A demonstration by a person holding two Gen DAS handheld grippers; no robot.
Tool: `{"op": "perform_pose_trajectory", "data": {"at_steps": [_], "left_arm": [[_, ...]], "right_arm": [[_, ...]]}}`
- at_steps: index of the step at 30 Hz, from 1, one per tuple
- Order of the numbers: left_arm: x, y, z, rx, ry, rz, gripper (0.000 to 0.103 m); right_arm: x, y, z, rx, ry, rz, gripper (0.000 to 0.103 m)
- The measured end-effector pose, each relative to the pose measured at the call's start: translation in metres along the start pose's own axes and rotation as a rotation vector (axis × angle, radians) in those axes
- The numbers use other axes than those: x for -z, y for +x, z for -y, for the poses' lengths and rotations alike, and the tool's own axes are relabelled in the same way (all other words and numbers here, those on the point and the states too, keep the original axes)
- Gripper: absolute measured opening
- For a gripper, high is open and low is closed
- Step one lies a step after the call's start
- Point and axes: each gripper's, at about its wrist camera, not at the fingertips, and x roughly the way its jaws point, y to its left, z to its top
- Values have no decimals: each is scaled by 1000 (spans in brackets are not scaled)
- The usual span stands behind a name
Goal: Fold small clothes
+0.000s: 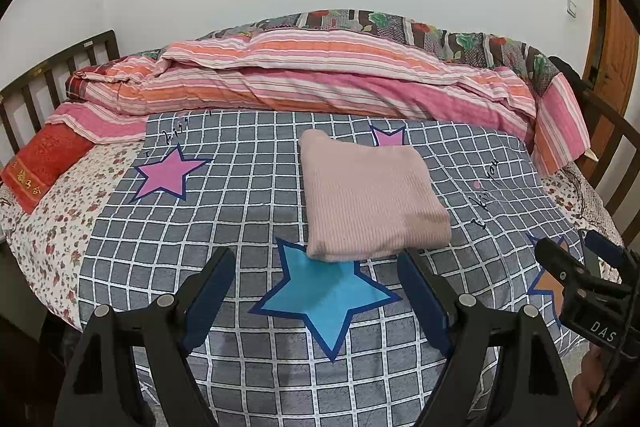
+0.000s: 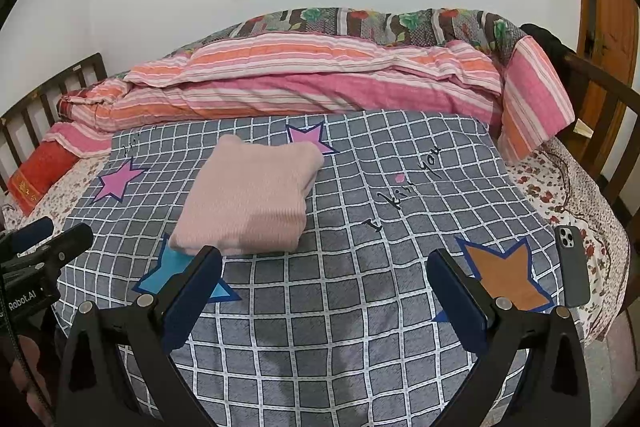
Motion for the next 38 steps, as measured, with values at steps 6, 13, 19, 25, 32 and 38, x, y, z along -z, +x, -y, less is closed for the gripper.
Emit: {"op": "perform_pose_trajectory", "data": {"at_steps": [6,13,19,25,32,38], "left_arm": [[-1,-1,-2,2,0,2,82],[-1,-3,-2,-1,-2,4,82],[-1,-3,-2,-1,-3,4,82],[-2,-6,-2,-2,-5,7,82],[-5,-8,0,-3,-7,8,82],[-5,-9,0,-8,-10,12,82]], "right_arm": [[-1,-1,0,1,-4,3,101],[-2,-2,-1,1,-4,3,101],[-2,-3,-1,1,-1,3,101],[-2,-2,0,2,-4,4,101],[-3,-4,-1,1,0,7,101],[-4,-5,-2,-1,1,4,101]]}}
